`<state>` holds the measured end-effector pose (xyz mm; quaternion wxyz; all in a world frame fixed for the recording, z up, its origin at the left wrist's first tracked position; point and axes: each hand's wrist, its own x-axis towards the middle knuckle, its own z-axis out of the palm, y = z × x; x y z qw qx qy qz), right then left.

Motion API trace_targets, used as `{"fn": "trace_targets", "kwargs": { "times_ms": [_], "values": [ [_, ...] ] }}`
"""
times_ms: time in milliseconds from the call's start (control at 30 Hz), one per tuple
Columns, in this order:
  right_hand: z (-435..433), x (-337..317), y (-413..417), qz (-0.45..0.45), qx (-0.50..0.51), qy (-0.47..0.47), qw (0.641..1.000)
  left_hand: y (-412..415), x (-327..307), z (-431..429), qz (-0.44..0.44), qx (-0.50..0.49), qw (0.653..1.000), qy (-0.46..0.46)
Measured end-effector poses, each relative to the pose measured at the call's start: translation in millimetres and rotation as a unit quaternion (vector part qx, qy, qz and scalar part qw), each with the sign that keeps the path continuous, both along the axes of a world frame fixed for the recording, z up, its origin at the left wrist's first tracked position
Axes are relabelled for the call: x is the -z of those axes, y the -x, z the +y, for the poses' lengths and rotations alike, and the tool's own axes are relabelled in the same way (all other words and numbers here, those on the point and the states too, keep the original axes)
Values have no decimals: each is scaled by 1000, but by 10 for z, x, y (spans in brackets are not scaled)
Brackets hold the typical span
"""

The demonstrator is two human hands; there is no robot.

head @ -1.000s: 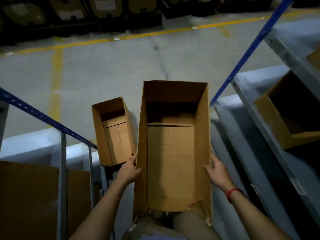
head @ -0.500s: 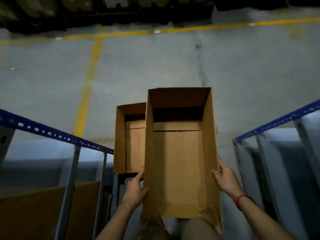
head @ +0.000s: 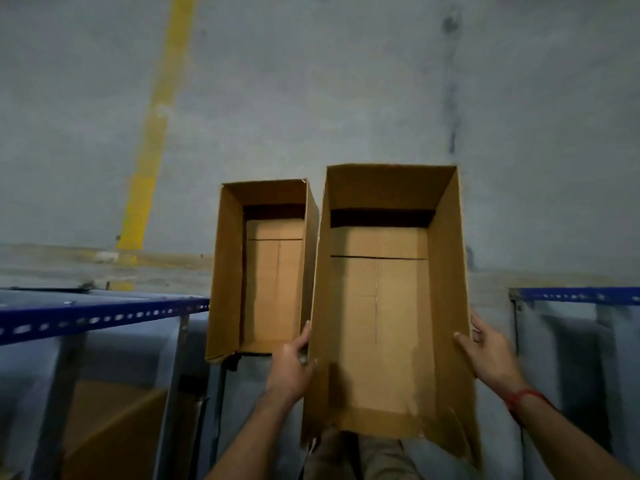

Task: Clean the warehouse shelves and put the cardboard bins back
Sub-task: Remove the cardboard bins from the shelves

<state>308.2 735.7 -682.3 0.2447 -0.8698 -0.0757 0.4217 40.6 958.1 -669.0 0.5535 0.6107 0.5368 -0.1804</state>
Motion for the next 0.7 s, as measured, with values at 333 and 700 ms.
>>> {"fn": "trace_targets", "kwargs": {
  "times_ms": [333,700],
  "values": [
    [623,2119,-139,-1,-21,15,1000,-141,1906,480,36,-44,998,-3],
    [686,2554,82,95,-2,-27,995,-299,2039,343,26,-95,995,23]
  ]
}}
